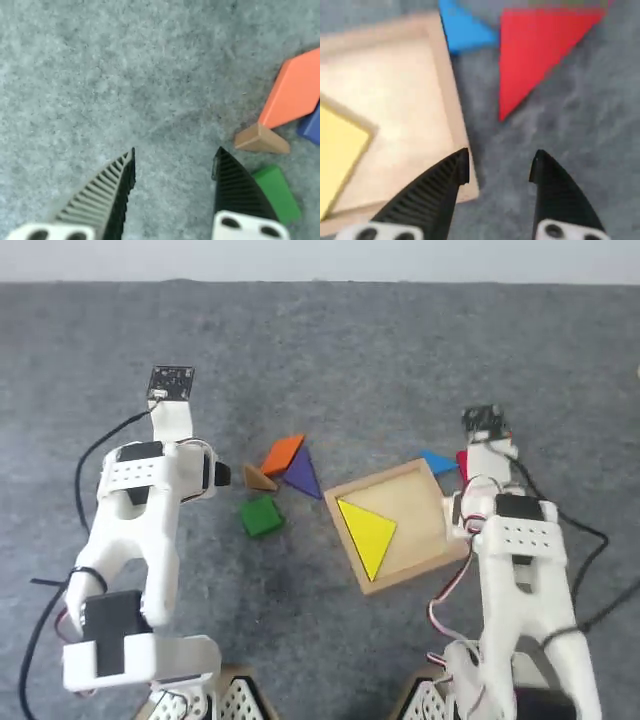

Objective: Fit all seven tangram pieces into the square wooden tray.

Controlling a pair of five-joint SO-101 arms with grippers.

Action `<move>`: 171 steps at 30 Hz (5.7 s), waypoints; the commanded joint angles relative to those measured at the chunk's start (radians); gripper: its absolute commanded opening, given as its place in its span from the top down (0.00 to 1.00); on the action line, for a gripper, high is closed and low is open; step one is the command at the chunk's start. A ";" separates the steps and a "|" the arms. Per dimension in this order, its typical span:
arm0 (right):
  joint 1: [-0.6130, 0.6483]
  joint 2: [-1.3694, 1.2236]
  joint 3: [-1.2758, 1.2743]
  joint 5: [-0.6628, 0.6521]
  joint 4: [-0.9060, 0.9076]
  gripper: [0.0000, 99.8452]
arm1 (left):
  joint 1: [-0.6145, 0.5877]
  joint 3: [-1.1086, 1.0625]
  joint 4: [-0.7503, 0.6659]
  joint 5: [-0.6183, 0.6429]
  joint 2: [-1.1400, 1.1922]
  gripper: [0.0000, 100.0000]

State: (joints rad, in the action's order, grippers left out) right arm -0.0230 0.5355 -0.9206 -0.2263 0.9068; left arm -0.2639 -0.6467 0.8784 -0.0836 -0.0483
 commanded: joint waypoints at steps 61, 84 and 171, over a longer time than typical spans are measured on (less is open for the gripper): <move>-0.002 -1.076 1.036 0.476 0.107 0.62 | 0.000 0.005 -0.018 0.002 -0.005 0.75; 0.001 -1.205 1.232 0.476 0.295 0.85 | -0.002 0.005 -0.018 0.002 -0.005 0.75; 0.102 -0.980 1.096 0.201 0.275 0.66 | 0.000 0.007 -0.020 0.002 -0.005 0.75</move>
State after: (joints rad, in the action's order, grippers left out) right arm 0.0660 -0.4818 0.1074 -0.0606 1.1769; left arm -0.2654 -0.6467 0.8784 -0.0836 -0.0483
